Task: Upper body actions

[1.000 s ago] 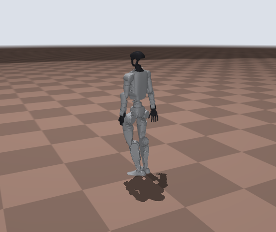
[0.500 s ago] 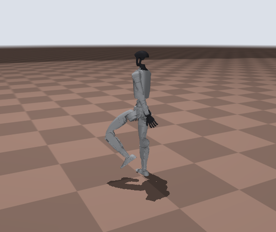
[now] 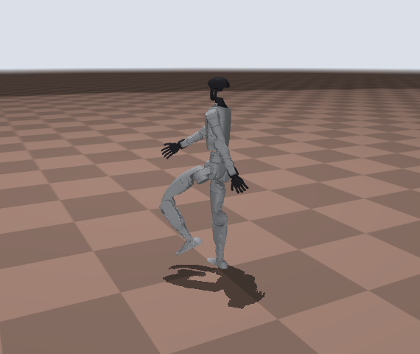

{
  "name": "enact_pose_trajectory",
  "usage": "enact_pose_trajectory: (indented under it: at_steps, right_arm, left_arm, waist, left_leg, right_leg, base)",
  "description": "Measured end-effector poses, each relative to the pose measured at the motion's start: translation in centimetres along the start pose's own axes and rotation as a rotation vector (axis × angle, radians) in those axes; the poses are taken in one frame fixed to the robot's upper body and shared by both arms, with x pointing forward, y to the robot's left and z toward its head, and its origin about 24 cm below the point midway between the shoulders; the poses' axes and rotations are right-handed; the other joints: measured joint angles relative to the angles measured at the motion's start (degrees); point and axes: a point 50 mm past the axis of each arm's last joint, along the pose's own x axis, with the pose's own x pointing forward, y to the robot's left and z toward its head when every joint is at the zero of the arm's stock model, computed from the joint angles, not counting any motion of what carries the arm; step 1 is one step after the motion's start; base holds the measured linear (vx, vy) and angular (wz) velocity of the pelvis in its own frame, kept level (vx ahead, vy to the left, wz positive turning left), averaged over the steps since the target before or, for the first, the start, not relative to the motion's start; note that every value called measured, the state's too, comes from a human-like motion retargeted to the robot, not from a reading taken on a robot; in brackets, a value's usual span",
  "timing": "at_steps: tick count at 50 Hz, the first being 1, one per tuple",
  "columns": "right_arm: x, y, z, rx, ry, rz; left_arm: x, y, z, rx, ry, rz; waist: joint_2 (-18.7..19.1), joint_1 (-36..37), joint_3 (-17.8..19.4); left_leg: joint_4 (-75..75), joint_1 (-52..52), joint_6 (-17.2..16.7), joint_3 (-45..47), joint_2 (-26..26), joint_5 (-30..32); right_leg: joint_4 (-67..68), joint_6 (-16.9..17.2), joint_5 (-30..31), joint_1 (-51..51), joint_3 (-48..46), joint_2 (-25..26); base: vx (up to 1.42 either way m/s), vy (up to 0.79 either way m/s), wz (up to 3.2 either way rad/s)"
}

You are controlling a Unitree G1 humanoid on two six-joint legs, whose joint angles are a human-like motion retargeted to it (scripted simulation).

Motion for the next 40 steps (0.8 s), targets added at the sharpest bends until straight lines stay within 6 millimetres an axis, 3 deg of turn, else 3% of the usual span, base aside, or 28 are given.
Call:
enact_pose_trajectory:
  at_steps: [7,8,10,12,15,20,27,33,40]
  right_arm:
    - [-2.9,3.3,-10.3,0.113,0.311,0.064]
    - [-3.5,3.7,-11.7,0.12,0.357,0.069]
    - [-5.0,4.3,-14.3,0.12,0.443,0.075]
    - [-6.5,4.5,-16.5,0.107,0.526,0.088]
    - [-8.6,4.8,-19.2,0.078,0.628,0.121]
    - [-11.6,3.9,-22.2,0.042,0.727,0.098]
    - [-16.8,3.7,-26.3,0.008,0.933,0.065]
    - [-20.6,4.1,-28.7,-0.002,1.049,0.04]
    - [-24.4,5.0,-30.6,0.029,1.124,0.057]
  left_arm:
    - [-0.4,-0.3,5.9,-0.076,-0.219,0.044]
    - [-0.6,-0.1,6.6,-0.07,-0.242,0.056]
    - [-1.0,0.2,8.0,-0.048,-0.29,0.079]
    - [-1.3,0.3,9.1,-0.022,-0.324,0.092]
    - [-1.7,0.1,10.5,0.005,-0.36,0.1]
    - [-2.5,0.9,12.0,0.061,-0.392,0.126]
    - [-2.4,2.3,10.1,-0.001,-0.324,0.151]
    - [-2.0,2.2,8.8,-0.062,-0.275,0.132]
    - [-2.6,2.2,10.1,0.035,-0.244,0.174]
  waist:
    - [1.15,-8.26,-6.73]
    - [1.69,-9.32,-7.62]
    - [3.33,-10.95,-8.45]
    - [4.75,-12.56,-8.36]
    - [5.56,-15.33,-8.54]
    - [5.15,-16.9,-6.56]
    - [3.33,-13.99,-7.04]
    - [2.61,-15.66,-8.01]
    - [1.11,-15.85,-7.99]
  left_leg:
    - [-40.85,25.22,-7.1,-1.59,-13.68,5.61]
    - [-48.5,28.52,-10.33,-3.12,-15.71,4.22]
    - [-63.23,36.07,-12.74,-0.49,-17.55,-1.97]
    - [-71.68,39.36,-11.15,-0.27,-19.27,-4.59]
    - [-77.2,39.81,-11.02,-1.91,-19.92,-2.58]
    - [-77.62,39.21,-9.39,-2.57,-21.0,-2.91]
    - [-77.78,40.62,-8.08,0.99,-22.44,-4.69]
    - [-77.48,40.62,-6.95,0.62,-23.26,-5.62]
    - [-76.47,40.98,-5.99,0.48,-24.08,-6.74]
  right_leg:
    - [-2.11,2.32,-0.1,-1.72,-3.89,1.44]
    - [-2.19,2.41,-0.25,-2.15,-4.47,2.21]
    - [-2.06,2.6,-0.6,-2.53,-5.5,4.19]
    - [-2.09,3.05,-0.86,-2.04,-6.36,5.34]
    - [-2.49,3.87,-0.79,-2.44,-7.55,5.31]
    - [-3.09,5.25,0.28,-2.37,-9.04,3.94]
    - [-2.37,6.38,1.48,-2.92,-7.82,2.15]
    - [-1.89,7.79,1.59,-2.79,-8.46,1.3]
    - [4.08,8.84,-0.52,-4.18,-8.43,-0.99]
  base:
    - [0.13,0.12,0.53]
    - [0.15,0.11,0.46]
    - [0.13,0.14,0.35]
    - [0.16,0.17,0.32]
    - [0.05,0.14,0.3]
    - [0.02,0.08,0.09]
    - [0.15,0.15,-0.43]
    - [0.12,0.11,0.04]
    - [0.1,0.1,-0.02]
